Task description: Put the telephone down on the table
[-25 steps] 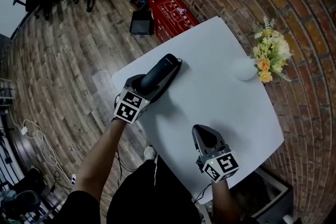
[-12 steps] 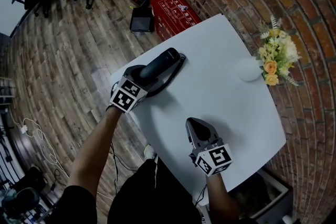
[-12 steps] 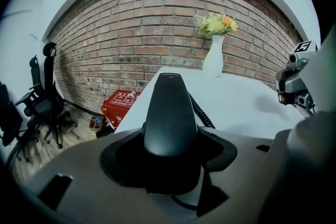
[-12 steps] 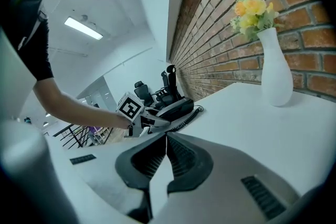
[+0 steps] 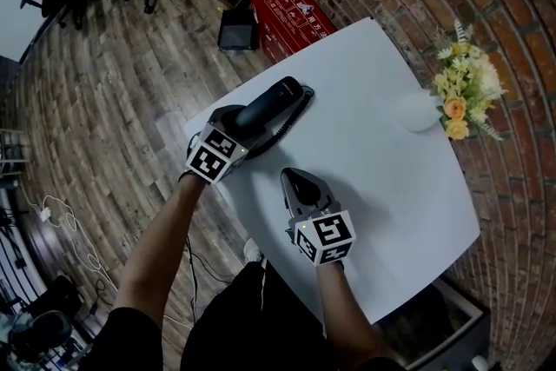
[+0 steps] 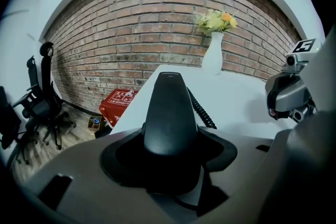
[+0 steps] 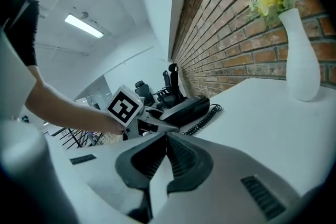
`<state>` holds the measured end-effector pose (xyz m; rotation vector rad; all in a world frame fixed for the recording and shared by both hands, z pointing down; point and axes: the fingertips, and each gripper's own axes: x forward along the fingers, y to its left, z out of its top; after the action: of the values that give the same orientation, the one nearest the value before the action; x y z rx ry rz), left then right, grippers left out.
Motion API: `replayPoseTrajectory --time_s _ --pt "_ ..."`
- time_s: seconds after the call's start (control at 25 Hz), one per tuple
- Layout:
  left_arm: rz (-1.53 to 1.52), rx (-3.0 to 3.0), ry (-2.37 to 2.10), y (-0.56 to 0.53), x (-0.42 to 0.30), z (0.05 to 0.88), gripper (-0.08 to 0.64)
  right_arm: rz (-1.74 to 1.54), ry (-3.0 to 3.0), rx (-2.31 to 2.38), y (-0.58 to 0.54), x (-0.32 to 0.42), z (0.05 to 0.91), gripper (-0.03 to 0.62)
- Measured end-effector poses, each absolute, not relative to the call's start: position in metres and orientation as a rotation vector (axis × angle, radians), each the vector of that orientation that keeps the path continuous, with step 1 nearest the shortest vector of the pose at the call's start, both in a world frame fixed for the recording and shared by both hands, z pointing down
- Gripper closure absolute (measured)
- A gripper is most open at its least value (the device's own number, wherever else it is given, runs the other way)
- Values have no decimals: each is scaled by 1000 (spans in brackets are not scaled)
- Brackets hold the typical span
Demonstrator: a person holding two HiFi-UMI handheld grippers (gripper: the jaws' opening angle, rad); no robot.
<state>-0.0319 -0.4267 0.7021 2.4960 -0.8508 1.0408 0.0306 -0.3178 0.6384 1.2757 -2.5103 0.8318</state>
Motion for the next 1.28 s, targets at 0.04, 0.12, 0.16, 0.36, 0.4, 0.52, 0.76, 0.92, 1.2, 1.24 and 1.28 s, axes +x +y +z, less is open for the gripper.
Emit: replayPoseTrajectory --time_s 0.04,0.12,0.16,0.36,0.4,0.52,0.76,0.92,1.2,1.24,1.28 --pt "1044 2495 -847 -426 -32 702 288 835 -2514 1275 -321 26 639 571" --pt "1051 2486 -846 -427 -32 703 288 845 -2522 1277 -325 20 639 570" --pt "1056 2479 -849 -427 -32 703 287 849 -2525 1277 -326 17 639 569" --pt "1086 2451 -856 -428 -31 705 284 847 -2520 1280 -323 13 638 569" --pt "1087 2448 -856 -427 -31 705 284 842 -2518 1282 -321 13 637 569" --pt "1091 2447 -865 -426 -33 705 281 827 -2510 1288 -316 15 632 569" --pt "1075 2460 -899 -417 -43 695 230 810 -2479 1331 -301 27 620 569" --pt "1015 2472 -952 -404 -57 671 230 795 -2458 1369 -284 34 610 569" --pt "764 2447 -1019 -335 -96 606 289 762 -2465 1433 -233 36 566 569" --pt "751 2452 -1026 -322 -102 598 321 754 -2461 1444 -225 35 561 569" --pt "736 2458 -1032 -309 -108 590 338 744 -2456 1457 -217 35 556 569"
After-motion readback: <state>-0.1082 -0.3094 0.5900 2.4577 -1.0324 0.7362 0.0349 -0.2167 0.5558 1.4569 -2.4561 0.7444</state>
